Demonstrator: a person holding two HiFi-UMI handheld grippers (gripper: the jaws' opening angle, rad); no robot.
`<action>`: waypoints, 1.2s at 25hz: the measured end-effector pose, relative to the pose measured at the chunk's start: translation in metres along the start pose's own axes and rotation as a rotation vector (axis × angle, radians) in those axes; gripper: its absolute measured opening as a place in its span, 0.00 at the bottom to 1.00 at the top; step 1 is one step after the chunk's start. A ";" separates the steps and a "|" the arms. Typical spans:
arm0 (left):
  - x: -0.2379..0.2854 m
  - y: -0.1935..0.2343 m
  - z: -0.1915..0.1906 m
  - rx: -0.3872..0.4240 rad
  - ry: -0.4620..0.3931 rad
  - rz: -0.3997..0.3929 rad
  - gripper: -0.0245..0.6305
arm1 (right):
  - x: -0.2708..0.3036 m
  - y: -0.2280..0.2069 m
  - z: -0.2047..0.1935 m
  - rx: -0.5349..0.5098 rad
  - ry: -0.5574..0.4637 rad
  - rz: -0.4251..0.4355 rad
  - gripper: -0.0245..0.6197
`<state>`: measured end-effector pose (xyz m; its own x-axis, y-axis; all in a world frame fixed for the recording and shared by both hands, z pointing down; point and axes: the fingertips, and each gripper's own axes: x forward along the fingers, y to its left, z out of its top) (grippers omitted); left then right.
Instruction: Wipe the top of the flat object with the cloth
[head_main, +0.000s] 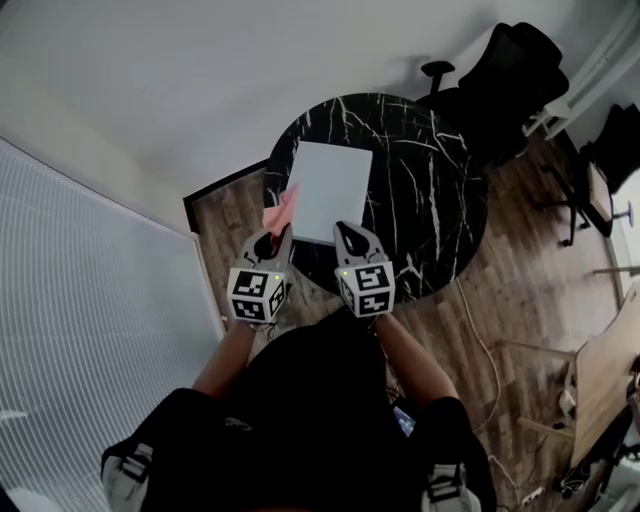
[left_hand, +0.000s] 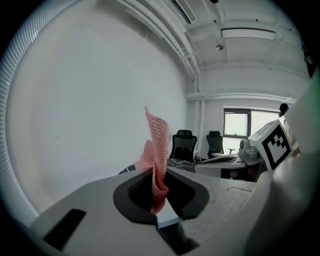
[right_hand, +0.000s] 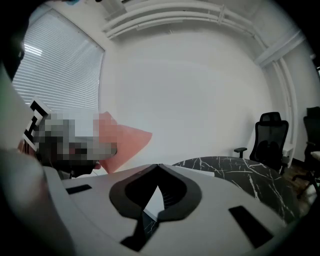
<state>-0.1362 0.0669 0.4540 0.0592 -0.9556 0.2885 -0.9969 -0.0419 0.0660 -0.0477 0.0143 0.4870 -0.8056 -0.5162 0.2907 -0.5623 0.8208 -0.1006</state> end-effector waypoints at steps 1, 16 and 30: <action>-0.010 -0.002 0.003 -0.004 -0.017 0.002 0.07 | -0.009 0.006 0.003 -0.008 -0.007 -0.010 0.03; -0.135 -0.072 0.033 -0.018 -0.178 -0.067 0.07 | -0.168 0.081 0.076 -0.103 -0.212 -0.103 0.03; -0.125 -0.133 0.081 -0.044 -0.284 -0.048 0.07 | -0.215 0.054 0.128 -0.181 -0.331 -0.059 0.03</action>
<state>-0.0150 0.1686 0.3313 0.0833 -0.9965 0.0055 -0.9898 -0.0821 0.1166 0.0712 0.1388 0.2972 -0.8064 -0.5903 -0.0349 -0.5909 0.8022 0.0851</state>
